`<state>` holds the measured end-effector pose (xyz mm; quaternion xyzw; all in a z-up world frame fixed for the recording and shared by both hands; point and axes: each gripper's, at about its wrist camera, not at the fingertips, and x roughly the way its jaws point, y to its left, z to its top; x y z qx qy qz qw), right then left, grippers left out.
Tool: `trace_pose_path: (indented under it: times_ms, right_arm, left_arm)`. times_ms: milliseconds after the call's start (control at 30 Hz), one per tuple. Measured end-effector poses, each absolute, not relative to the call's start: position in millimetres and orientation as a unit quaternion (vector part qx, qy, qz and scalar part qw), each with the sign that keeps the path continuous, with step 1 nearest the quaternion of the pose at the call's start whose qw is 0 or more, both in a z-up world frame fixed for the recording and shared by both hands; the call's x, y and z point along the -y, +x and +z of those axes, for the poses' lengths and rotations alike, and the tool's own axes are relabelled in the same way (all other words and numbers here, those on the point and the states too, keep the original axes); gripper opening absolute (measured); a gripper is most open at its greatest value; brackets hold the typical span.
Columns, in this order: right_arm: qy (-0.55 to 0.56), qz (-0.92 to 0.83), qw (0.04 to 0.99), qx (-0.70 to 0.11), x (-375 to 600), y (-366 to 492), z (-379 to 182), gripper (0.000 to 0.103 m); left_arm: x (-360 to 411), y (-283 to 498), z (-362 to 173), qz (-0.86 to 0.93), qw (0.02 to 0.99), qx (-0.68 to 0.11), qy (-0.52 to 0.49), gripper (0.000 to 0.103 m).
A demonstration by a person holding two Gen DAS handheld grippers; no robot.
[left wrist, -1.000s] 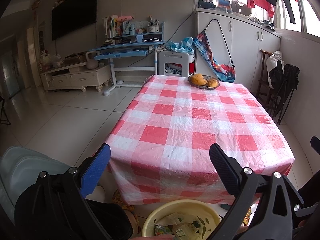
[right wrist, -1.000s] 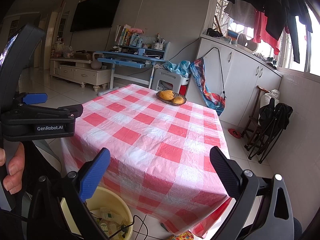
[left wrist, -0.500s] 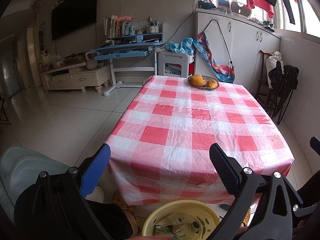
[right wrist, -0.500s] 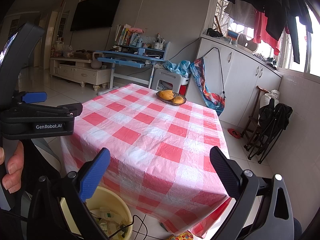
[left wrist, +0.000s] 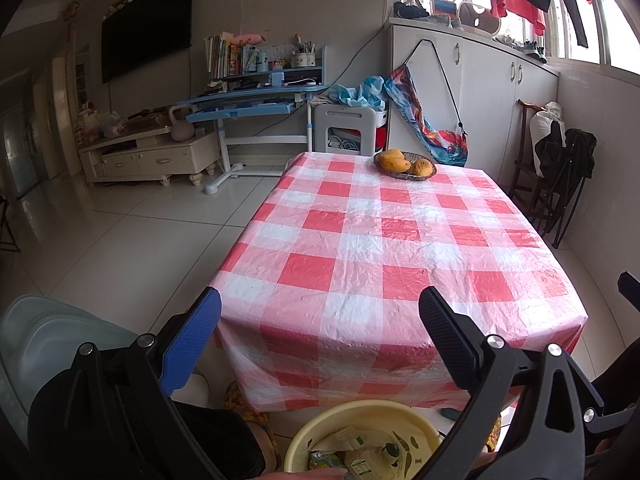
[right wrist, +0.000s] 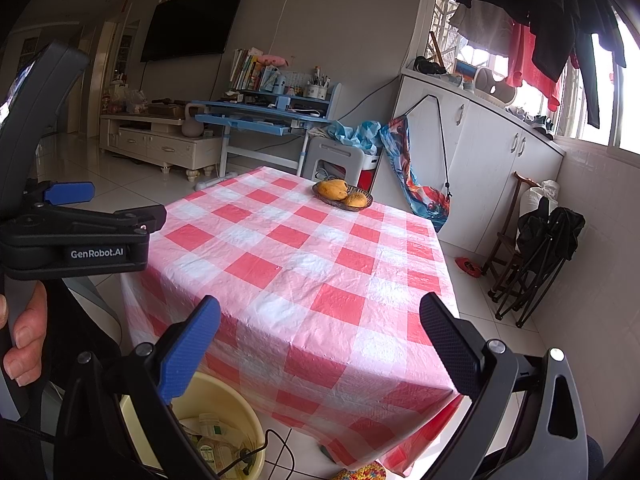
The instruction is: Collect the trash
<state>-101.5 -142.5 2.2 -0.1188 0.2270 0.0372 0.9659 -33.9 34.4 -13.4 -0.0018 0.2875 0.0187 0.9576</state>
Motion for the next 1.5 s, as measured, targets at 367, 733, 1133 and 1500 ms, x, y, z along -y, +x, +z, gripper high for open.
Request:
trace_pose_path:
  times_ms: [367, 733, 1133, 1500]
  right_arm:
    - [-0.120, 0.037, 0.966, -0.227, 142.5, -101.4, 2.2, 0.095]
    - [-0.120, 0.037, 0.966, -0.227, 142.4, -101.4, 2.4, 0.095]
    - [-0.120, 0.037, 0.966, -0.228, 142.2, -101.2, 2.4, 0.095]
    - [-0.121, 0.037, 0.966, -0.227, 142.3, -100.9, 2.0, 0.095]
  left_arm:
    - [-32.5, -34.4, -13.6, 0.016, 0.958, -0.286, -0.002, 0.096]
    - [-29.3, -34.5, -15.4, 0.013, 0.958, -0.286, 0.000, 0.096]
    - [-29.2, -34.7, -15.5, 0.014, 0.958, -0.286, 0.000, 0.096]
    - [-29.7, -35.3, -15.7, 0.014, 0.958, -0.286, 0.000, 0.096]
